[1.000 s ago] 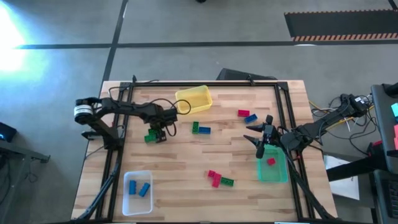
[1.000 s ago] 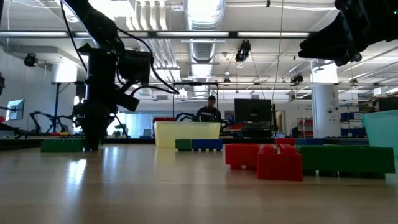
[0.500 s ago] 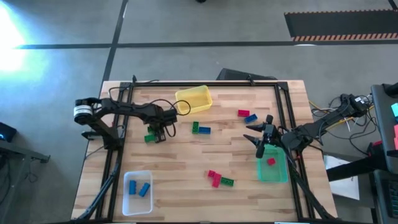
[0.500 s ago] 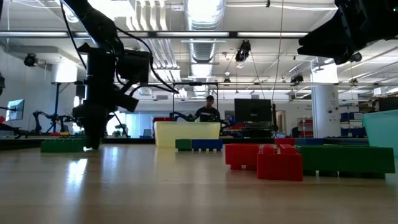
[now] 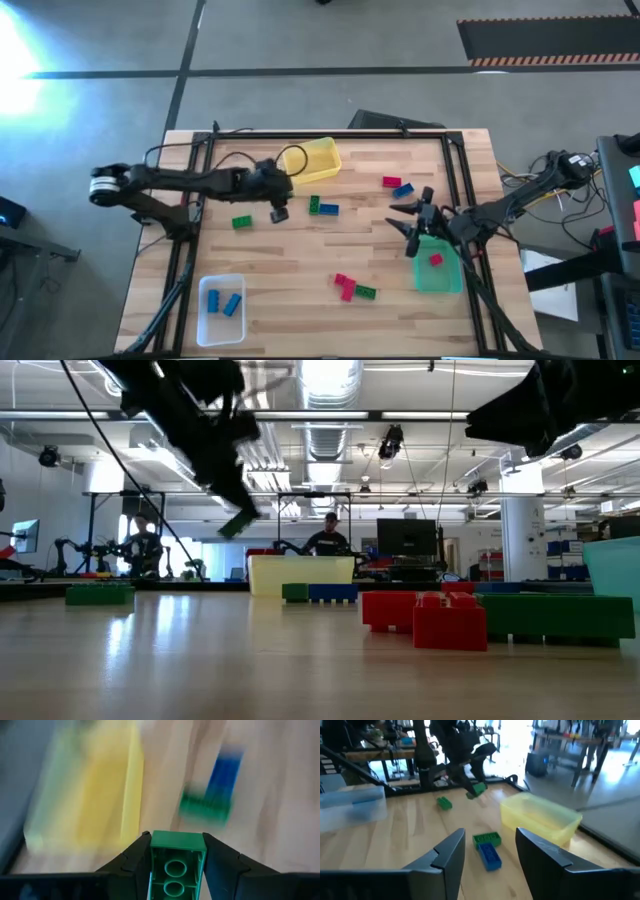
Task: Sort & place blocks by color
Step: Put the green game piece into the yellow bin
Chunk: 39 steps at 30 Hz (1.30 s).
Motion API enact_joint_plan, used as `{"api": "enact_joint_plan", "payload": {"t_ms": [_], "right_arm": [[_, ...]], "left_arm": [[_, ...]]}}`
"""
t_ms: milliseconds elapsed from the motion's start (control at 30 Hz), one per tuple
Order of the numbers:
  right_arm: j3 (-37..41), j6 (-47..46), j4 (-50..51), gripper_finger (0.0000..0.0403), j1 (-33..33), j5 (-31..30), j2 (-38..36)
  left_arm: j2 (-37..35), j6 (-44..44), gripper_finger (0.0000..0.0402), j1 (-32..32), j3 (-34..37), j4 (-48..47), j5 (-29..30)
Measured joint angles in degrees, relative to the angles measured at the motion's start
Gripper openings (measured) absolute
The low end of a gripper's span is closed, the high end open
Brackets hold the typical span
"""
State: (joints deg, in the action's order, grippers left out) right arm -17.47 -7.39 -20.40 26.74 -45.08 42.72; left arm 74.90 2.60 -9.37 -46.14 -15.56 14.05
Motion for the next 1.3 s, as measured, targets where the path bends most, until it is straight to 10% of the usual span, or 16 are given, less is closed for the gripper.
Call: {"api": "enact_joint_plan", "payload": {"t_ms": [533, 900, 1300], "right_arm": [[-13.3, 16.0, -9.9, 0.0133, -5.7, 11.1, 12.8], [-31.6, 14.6, 11.2, 0.0239, -14.9, 21.0, 22.3], [-43.2, 17.8, 13.1, 0.0317, -25.7, 40.1, 32.4]], "left_arm": [[-1.9, 8.3, 0.0127, 7.4, 9.7, 60.9, -7.0], [-1.8, 6.8, 0.0138, 7.4, 10.2, 64.3, -7.0], [-1.9, 7.4, 0.014, 7.6, 9.7, 66.3, -17.3]]}}
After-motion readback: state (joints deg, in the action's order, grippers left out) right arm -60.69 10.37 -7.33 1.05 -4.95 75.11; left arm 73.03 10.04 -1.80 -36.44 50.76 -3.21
